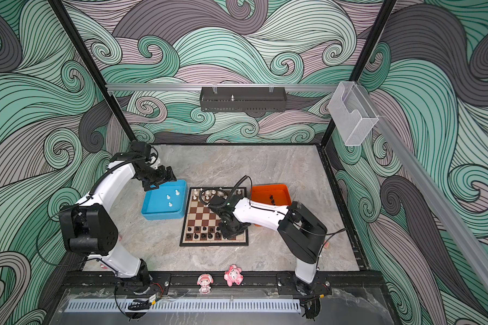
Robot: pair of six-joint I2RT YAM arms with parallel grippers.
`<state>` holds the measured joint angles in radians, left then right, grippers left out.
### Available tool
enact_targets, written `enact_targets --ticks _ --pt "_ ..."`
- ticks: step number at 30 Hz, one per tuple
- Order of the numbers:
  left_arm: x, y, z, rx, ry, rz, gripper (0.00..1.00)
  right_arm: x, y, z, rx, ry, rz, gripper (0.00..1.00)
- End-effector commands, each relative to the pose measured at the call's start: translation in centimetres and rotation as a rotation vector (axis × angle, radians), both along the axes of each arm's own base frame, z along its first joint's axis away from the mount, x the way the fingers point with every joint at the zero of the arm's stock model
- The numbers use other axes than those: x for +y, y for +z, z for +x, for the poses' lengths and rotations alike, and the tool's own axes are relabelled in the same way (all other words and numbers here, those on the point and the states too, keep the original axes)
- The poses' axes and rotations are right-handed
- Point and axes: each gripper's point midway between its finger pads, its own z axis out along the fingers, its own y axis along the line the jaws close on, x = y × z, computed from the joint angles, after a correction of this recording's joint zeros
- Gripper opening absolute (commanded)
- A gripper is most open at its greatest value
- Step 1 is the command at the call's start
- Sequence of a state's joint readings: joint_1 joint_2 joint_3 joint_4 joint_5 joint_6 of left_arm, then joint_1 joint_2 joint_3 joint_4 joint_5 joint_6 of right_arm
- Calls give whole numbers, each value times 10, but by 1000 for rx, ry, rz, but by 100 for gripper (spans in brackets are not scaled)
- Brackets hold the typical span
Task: Set up the chess pieces on the board
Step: 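Lower the black pawn onto a near-row square and open the right gripper, then return the right gripper over the orange bin while the left lowers into the blue bin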
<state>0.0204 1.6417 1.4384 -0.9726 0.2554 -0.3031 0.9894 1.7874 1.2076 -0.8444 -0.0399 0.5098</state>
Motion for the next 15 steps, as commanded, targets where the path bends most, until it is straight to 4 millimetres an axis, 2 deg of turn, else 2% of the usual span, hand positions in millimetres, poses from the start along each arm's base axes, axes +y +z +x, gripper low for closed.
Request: enact_targets --ticks 1,9,14,15 --pt "4 6 -1 -7 1 7 92 -2 24 2 -38 0 13 38" --pt "10 1 -4 23 29 35 93 -17 60 13 -117 16 20 45" --pt "16 -10 -10 72 52 61 94 -33 94 43 -198 -18 71 54" --pt "17 -13 -10 83 58 66 94 -38 101 49 -217 -32 81 58"
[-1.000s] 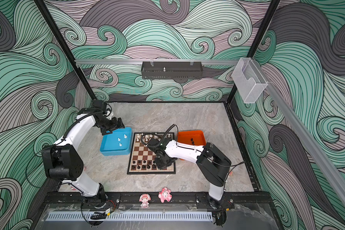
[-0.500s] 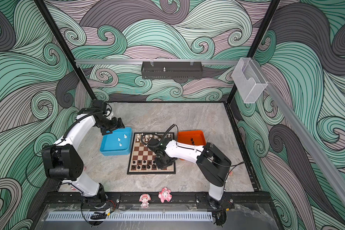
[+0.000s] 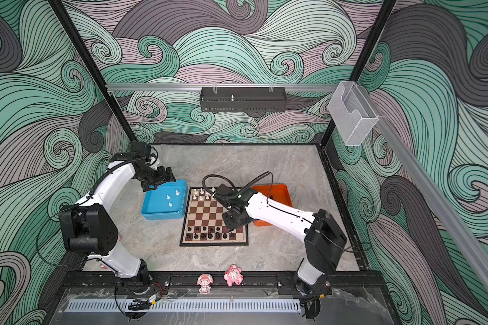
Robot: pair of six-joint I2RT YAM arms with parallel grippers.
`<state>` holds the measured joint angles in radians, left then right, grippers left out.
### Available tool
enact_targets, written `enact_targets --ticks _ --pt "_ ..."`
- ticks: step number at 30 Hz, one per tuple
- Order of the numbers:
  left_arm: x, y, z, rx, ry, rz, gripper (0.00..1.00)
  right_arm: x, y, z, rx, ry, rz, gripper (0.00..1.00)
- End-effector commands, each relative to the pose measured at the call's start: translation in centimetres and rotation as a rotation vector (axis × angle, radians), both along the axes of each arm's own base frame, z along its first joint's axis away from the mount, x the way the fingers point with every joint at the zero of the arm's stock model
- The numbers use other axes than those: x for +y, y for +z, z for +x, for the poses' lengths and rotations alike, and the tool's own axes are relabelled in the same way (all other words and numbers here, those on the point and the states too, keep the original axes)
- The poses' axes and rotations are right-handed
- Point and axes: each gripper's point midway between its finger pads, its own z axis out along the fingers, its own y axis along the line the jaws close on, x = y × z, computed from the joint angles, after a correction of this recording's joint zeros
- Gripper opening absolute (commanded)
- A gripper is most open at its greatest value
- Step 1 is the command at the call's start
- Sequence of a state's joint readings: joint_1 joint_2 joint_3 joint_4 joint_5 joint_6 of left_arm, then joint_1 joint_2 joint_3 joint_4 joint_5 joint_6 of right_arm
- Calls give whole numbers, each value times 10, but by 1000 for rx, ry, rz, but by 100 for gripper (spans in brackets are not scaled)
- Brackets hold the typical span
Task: Set up the chess pieces on the board
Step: 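Return the right gripper over the orange bin while the left lowers into the blue bin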
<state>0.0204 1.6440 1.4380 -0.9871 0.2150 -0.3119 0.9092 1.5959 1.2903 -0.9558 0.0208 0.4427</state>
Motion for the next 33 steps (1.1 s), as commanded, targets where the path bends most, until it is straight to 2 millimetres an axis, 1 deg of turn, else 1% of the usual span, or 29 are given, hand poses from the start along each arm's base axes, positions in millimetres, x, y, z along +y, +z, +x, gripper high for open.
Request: enact_targets --ticks 1,2,3,4,7,10,15,26,33 --pt "11 -12 -8 73 46 38 94 -25 27 25 -81 -30 -4 68" --pt "12 -15 -9 82 49 41 94 -31 33 33 -95 -48 7 80" --pt "13 -18 -9 90 51 44 94 -37 38 40 -106 -64 15 96" --pt "13 -21 -10 96 52 48 94 -44 41 47 -112 -89 22 99" --pt "17 -27 -7 103 44 71 93 -61 46 63 -112 -140 38 99" --pt "21 -33 -3 101 33 101 91 -71 47 73 -114 -164 41 99" --pt "25 -46 6 113 37 127 84 -79 35 81 -75 -188 53 99" --pt "8 -77 28 135 -21 178 70 -98 25 96 -45 -232 66 96" --pt "0 -91 39 153 -53 200 62 -107 19 100 -26 -249 66 95"
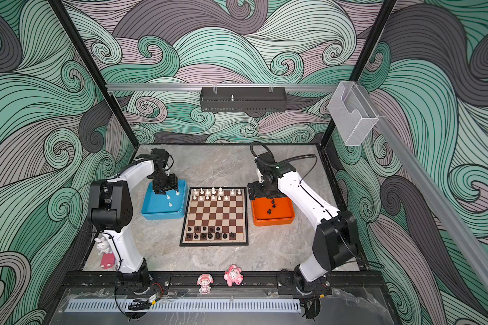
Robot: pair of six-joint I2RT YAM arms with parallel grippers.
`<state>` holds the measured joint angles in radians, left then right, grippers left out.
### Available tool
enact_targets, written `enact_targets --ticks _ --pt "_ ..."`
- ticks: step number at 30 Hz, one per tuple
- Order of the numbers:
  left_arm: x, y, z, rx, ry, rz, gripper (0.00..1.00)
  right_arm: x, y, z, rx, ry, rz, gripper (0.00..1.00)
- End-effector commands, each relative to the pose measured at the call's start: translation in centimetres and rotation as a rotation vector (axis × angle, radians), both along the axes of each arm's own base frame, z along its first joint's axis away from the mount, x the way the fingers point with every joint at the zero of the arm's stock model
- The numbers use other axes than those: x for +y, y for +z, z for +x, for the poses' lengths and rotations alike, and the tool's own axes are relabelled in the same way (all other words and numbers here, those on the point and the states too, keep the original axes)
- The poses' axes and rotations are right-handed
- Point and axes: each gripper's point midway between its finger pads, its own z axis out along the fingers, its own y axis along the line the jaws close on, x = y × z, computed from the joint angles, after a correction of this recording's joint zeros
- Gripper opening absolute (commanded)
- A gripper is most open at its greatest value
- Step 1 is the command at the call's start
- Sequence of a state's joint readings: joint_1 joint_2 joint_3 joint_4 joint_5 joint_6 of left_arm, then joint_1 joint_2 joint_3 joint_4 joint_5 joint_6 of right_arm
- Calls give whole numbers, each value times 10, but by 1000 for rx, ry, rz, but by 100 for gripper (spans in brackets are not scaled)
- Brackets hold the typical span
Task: Set up the chess pieces on the board
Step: 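Return the right gripper over the orange bin while the left lowers into the blue bin, then close the left gripper on a white pawn in the blue bin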
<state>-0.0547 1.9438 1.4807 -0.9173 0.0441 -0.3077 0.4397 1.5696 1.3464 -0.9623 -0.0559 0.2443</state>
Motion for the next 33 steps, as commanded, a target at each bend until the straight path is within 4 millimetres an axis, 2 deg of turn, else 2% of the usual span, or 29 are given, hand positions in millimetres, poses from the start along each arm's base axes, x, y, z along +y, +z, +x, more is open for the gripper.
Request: enact_targets --ticks 1,10,18,22,33 --pt "-2 3 15 -27 -22 31 61 -3 -8 0 25 8 1 95" --pt "-8 -9 20 -7 -57 58 54 -10 -15 1 42 -5 12 94" --pt "-12 -12 21 0 -78 68 46 -12 -21 2 56 -13 18 93" --pt "-14 -14 22 6 -87 72 37 -13 -23 2 62 -18 18 93" --pt "-15 -18 15 28 -99 89 31 -14 -27 0 71 -24 22 93"
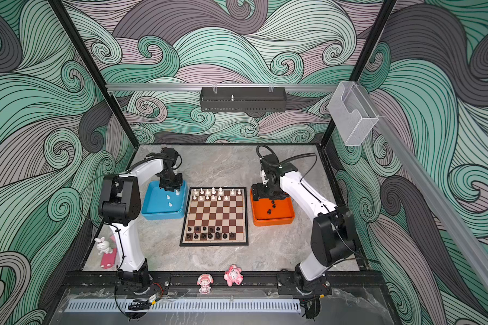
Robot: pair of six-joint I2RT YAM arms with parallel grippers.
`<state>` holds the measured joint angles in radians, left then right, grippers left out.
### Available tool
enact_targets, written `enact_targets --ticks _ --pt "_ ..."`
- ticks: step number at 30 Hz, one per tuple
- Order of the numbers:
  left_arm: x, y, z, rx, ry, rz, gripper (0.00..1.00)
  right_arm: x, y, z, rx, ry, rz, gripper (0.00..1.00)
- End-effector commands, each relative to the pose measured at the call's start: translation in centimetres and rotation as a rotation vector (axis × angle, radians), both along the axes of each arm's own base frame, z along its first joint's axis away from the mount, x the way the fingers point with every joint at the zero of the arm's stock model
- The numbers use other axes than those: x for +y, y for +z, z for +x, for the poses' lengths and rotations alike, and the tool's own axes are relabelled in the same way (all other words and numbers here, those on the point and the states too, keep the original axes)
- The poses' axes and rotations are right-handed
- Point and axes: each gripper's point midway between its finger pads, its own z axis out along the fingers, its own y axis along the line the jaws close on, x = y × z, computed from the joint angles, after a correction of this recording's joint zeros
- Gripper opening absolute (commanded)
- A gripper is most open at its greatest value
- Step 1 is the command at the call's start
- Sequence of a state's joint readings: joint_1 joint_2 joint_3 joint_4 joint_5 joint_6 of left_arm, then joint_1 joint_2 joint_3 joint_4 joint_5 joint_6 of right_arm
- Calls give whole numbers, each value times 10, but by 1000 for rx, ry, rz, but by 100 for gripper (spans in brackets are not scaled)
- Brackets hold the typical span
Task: Set up the chess pieces on the board
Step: 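Close the left gripper on a white pawn in the blue bin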
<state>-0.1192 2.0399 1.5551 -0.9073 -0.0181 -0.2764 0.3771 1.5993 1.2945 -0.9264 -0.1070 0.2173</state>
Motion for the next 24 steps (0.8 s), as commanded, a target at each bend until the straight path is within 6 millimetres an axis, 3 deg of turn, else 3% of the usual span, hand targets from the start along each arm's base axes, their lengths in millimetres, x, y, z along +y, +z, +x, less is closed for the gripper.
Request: enact_targets --ticks 1,9,24 --pt "1 -3 -3 23 -11 25 30 -1 -5 -2 15 -1 0 93" --pt "0 -6 -6 35 -18 32 23 -2 -8 -5 22 -1 2 92" --pt "-1 -9 -11 55 -33 41 22 0 -14 -5 37 -7 12 92"
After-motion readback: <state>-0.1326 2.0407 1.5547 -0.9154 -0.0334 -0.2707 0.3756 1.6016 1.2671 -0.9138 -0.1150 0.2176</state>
